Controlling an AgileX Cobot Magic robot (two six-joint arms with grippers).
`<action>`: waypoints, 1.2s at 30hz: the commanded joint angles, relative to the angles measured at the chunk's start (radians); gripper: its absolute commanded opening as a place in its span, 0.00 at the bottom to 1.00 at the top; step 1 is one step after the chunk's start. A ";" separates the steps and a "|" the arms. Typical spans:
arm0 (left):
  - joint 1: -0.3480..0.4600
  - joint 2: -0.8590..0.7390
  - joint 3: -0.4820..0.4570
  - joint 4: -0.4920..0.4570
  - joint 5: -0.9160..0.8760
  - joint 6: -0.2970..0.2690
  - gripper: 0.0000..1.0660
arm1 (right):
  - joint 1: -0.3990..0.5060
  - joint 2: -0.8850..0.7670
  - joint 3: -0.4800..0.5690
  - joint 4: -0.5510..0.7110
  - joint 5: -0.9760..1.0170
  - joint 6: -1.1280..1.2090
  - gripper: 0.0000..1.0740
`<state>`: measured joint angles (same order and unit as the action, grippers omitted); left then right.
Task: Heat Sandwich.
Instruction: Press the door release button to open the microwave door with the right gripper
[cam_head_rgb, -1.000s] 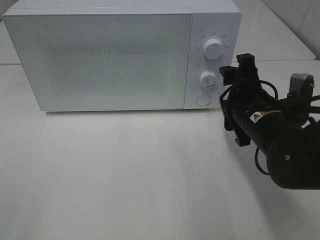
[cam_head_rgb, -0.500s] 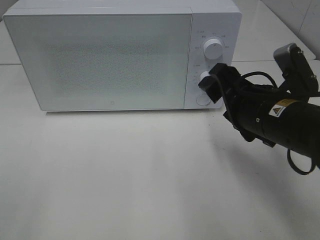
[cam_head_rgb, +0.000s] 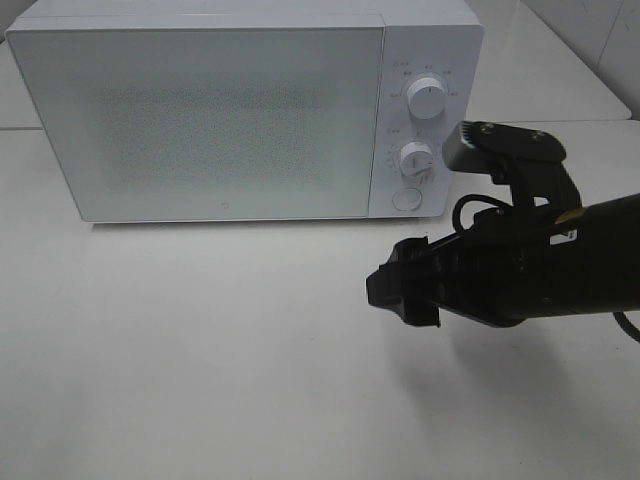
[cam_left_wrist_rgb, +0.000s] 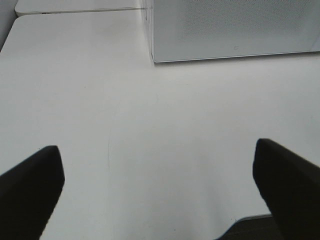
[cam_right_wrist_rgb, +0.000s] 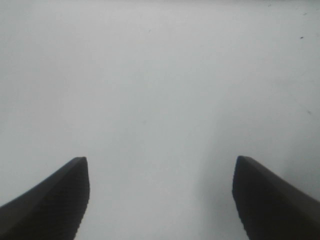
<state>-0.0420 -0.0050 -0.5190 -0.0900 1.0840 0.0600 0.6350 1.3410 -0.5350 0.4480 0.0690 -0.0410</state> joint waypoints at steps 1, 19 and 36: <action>0.000 -0.018 0.001 -0.001 -0.013 -0.005 0.92 | -0.007 -0.009 -0.055 -0.095 0.180 -0.057 0.71; 0.000 -0.018 0.001 -0.001 -0.013 -0.005 0.92 | -0.007 -0.095 -0.160 -0.405 0.727 0.062 0.71; 0.000 -0.018 0.001 -0.001 -0.013 -0.005 0.92 | -0.007 -0.687 -0.130 -0.407 0.899 0.058 0.71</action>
<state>-0.0420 -0.0050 -0.5190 -0.0900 1.0840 0.0600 0.6350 0.7050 -0.6790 0.0480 0.9560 0.0120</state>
